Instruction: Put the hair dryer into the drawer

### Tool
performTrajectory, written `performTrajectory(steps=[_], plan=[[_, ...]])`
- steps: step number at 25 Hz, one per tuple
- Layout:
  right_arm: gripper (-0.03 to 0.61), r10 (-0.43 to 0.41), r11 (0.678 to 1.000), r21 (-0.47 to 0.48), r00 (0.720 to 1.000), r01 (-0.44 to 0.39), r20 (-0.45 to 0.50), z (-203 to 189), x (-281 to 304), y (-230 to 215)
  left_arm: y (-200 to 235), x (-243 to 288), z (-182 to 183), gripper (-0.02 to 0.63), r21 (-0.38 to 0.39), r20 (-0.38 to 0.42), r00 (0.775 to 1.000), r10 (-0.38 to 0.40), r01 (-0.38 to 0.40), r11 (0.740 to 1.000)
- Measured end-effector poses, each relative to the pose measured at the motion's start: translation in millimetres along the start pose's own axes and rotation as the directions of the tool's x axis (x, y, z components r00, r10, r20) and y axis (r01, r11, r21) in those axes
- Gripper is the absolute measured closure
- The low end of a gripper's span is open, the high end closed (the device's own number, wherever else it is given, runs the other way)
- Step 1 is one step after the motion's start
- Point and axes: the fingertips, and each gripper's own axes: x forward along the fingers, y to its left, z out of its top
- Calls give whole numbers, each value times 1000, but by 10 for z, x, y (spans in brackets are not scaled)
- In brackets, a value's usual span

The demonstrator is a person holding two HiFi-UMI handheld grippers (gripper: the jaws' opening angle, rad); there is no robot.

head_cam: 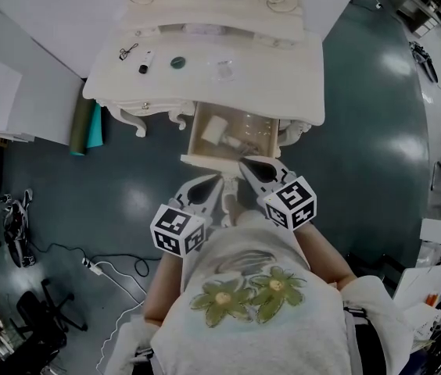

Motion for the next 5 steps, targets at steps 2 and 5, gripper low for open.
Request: performTrajectory(steps=[2, 5], plan=[[557, -4, 1000, 3, 1000, 4, -3, -19, -33, 31, -33, -26, -14, 603, 0, 1, 1000, -4, 4, 1000], [557, -4, 1000, 6, 1000, 4, -6, -45, -73, 82, -75, -62, -41, 603, 1, 3, 1000, -9, 9, 1000]])
